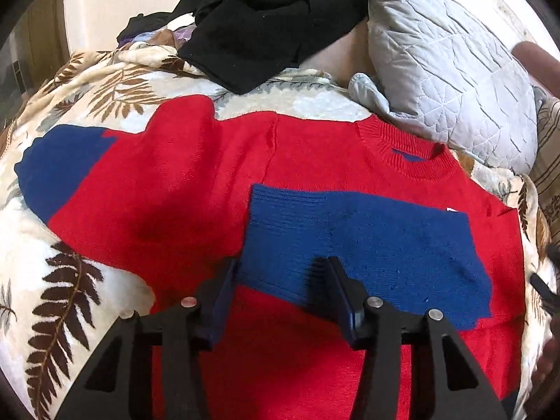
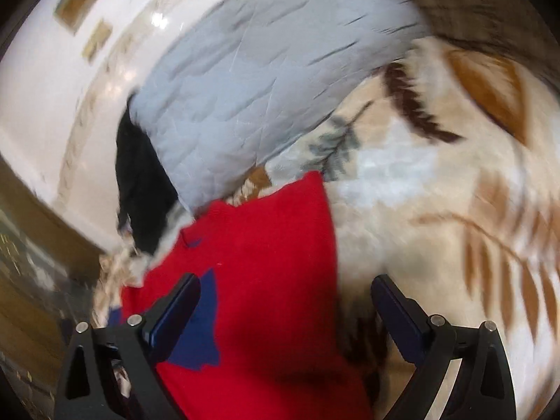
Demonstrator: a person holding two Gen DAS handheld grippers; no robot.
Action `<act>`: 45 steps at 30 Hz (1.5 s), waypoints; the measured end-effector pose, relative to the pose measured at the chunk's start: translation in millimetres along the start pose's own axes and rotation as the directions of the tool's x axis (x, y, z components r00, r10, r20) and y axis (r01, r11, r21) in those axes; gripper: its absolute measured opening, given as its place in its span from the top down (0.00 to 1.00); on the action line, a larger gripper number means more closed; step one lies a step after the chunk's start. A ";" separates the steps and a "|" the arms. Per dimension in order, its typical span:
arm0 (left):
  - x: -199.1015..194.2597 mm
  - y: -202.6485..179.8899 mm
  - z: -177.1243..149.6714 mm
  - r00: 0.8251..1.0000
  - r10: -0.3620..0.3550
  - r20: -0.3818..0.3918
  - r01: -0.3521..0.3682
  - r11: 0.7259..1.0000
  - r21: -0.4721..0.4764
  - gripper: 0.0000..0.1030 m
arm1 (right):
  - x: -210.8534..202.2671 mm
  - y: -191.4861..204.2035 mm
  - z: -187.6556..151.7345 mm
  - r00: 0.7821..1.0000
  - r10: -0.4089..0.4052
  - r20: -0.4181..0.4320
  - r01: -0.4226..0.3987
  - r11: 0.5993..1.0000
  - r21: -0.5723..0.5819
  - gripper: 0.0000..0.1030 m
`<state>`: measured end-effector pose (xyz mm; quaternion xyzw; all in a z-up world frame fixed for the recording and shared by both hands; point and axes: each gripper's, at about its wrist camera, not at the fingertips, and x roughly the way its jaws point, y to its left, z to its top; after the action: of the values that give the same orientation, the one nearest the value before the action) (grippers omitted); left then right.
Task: Fold small clothes
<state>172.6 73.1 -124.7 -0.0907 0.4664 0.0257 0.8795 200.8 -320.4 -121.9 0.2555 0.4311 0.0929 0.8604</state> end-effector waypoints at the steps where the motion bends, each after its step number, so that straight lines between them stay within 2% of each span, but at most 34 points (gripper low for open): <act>1: 0.6 0.6 0.8 1.000 -0.002 -0.001 0.002 1.000 0.002 0.49 | 16.2 0.0 2.7 0.997 -0.018 -0.071 0.018 1.000 -0.011 0.20; 2: 0.2 1.1 1.4 1.000 -0.001 0.002 0.001 1.000 0.008 0.57 | 27.3 2.4 3.3 0.992 -0.037 -0.124 0.032 0.999 -0.038 0.92; 3: -2.5 1.7 0.6 1.000 0.008 0.009 -0.008 1.000 0.019 0.69 | 28.7 8.5 4.6 0.990 -0.060 -0.126 0.050 0.996 -0.079 0.88; 4: -6.8 1.2 3.8 0.999 0.038 0.035 -0.039 0.999 0.037 0.90 | 22.6 16.8 5.8 0.991 -0.083 -0.103 0.069 0.989 -0.128 0.89; 6: -19.6 4.3 9.5 0.994 0.005 0.107 -0.009 0.999 0.034 0.92 | -6.5 25.3 9.5 0.997 -0.083 0.012 0.083 0.984 -0.155 0.90; 8: -17.2 4.8 10.7 0.984 0.045 0.170 -0.053 0.998 0.044 0.92 | -7.6 14.3 11.8 0.986 -0.159 0.048 0.164 0.978 -0.132 0.90; 9: -3.4 5.9 9.6 0.991 0.071 0.117 -0.077 0.996 0.051 0.92 | 7.0 4.8 10.2 0.982 -0.189 -0.011 0.186 0.975 -0.120 0.89; 10: 19.9 10.1 7.0 0.999 0.052 -0.009 -0.051 0.998 0.040 0.93 | 18.2 -0.7 7.8 0.978 -0.197 -0.065 0.189 0.976 -0.110 0.87; 11: 13.6 11.3 4.7 0.998 0.044 0.042 -0.046 0.998 0.041 0.92 | 19.9 -7.3 2.1 0.982 -0.175 -0.066 0.168 0.982 -0.090 0.85; 12: 6.6 11.1 4.9 0.997 0.041 0.059 -0.044 0.998 0.050 0.92 | 12.2 -8.8 -0.3 0.988 -0.154 -0.030 0.151 0.985 -0.083 0.78; 13: 0.5 12.6 6.0 0.998 0.013 0.058 -0.015 0.999 0.038 0.85 | 6.5 -9.5 -1.4 0.991 -0.136 -0.010 0.135 0.988 -0.075 0.69; 14: -5.4 14.5 7.6 0.998 -0.030 0.061 0.029 0.999 0.021 0.68 | -1.2 -11.5 -2.9 0.994 -0.109 0.014 0.110 0.993 -0.049 0.31; 15: -9.7 15.4 9.0 0.997 -0.050 0.067 0.049 0.999 0.011 0.56 | -8.3 -12.2 -4.0 0.995 -0.091 0.038 0.092 0.995 -0.027 0.07; 16: -17.1 14.9 10.9 0.994 -0.069 0.086 0.070 0.998 -0.003 0.39 | -15.3 -12.5 -4.5 0.995 -0.072 0.067 0.073 0.997 -0.013 0.07; 19: -19.8 2.6 15.9 0.988 -0.125 0.085 0.122 0.992 0.035 0.37 | -37.0 -3.4 -7.8 0.992 -0.015 0.126 0.014 1.000 0.011 0.08; 21: 0.1 -11.0 18.9 0.993 -0.115 0.008 0.114 0.990 0.082 0.37 | -51.9 2.4 -11.7 0.985 0.017 0.173 -0.019 1.000 0.014 0.08; 22: 19.8 -14.6 19.1 0.992 -0.100 -0.079 0.107 0.990 0.094 0.54 | -56.4 6.3 -15.9 0.981 0.028 0.190 -0.030 1.000 0.006 0.08; 23: 34.6 -12.0 17.7 0.989 -0.065 -0.130 0.076 0.994 0.081 0.79 | -57.4 10.2 -20.3 0.980 0.032 0.194 -0.031 0.999 -0.012 0.08; 25: 22.3 -10.9 25.1 0.992 -0.102 -0.080 0.107 0.992 0.061 0.89 | -55.8 18.9 -26.6 0.984 0.009 0.178 0.001 0.998 -0.057 0.08; 28: -21.6 -23.0 28.6 0.988 -0.103 0.115 0.088 0.987 0.133 0.89 | -53.4 20.2 -31.7 0.983 -0.004 0.182 0.020 0.996 -0.087 0.09; 29: -22.8 -25.6 26.8 0.985 -0.088 0.149 0.064 0.985 0.160 0.89 | -50.9 19.4 -32.7 0.983 -0.005 0.185 0.022 0.996 -0.091 0.09; 30: -8.8 -27.4 24.9 0.991 -0.046 0.122 0.022 0.982 0.188 0.89 | -50.9 19.9 -36.0 0.983 -0.003 0.183 0.021 0.995 -0.093 0.09; 31: 23.7 -25.6 21.3 1.000 -0.002 -0.010 0.004 0.979 0.205 0.87 | -49.0 20.6 -37.4 0.985 -0.001 0.173 0.017 0.995 -0.093 0.09; 32: 39.4 -19.8 18.0 0.998 0.004 -0.068 0.009 0.982 0.188 0.84 | -47.1 23.0 -38.2 0.988 0.007 0.154 0.008 0.995 -0.097 0.08; 33: 30.7 -15.7 16.6 1.000 -0.022 0.004 0.021 0.985 0.173 0.82 | -50.1 24.8 -38.7 0.989 0.015 0.150 0.001 0.995 -0.104 0.08; 34: 21.2 -15.7 15.7 0.999 -0.008 0.037 0.001 0.984 0.176 0.70 | -54.3 28.4 -38.3 0.987 0.026 0.159 -0.007 0.993 -0.114 0.08; 35: 14.3 -15.2 15.2 0.999 0.018 0.050 -0.026 0.986 0.164 0.53 | -58.9 31.7 -37.7 0.984 0.040 0.172 -0.020 0.993 -0.117 0.08; 36: 9.3 -13.5 14.2 0.998 0.012 0.056 -0.020 0.988 0.150 0.46 | -63.2 36.7 -36.0 0.981 0.069 0.179 -0.049 0.992 -0.117 0.08; 37: 5.9 -11.9 13.0 0.999 0.001 0.054 -0.008 0.989 0.145 0.43 | -63.4 40.9 -34.1 0.981 0.097 0.168 -0.078 0.990 -0.118 0.08; 38: 4.1 -9.0 11.4 0.999 -0.002 0.050 -0.005 0.990 0.144 0.43 | -56.2 45.6 -32.2 0.980 0.156 0.121 -0.141 0.982 -0.125 0.08; 39: 1.8 -6.7 8.7 0.999 -0.005 0.048 -0.002 0.991 0.135 0.43 | -42.1 45.4 -31.9 0.984 0.170 0.060 -0.162 0.979 -0.121 0.08; 41: -11.4 9.6 3.9 0.998 -0.047 0.051 0.043 0.996 0.084 0.43 | 0.8 27.6 -34.6 0.994 0.050 -0.101 -0.057 0.996 -0.068 0.10; 42: -21.5 19.9 -1.7 0.996 -0.068 0.053 0.065 0.996 0.057 0.43 | 11.3 10.8 -39.1 0.991 0.014 -0.132 -0.013 1.000 0.006 0.21; 45: -56.6 69.2 -5.5 0.986 -0.119 0.115 0.123 0.992 -0.030 0.39 | -34.1 30.0 -47.6 0.998 0.059 0.005 -0.059 0.997 -0.039 0.21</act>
<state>127.2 142.3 -90.4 -0.1334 0.4089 -0.0142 0.9027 144.3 -290.6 -106.3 0.2514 0.4188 0.1258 0.8635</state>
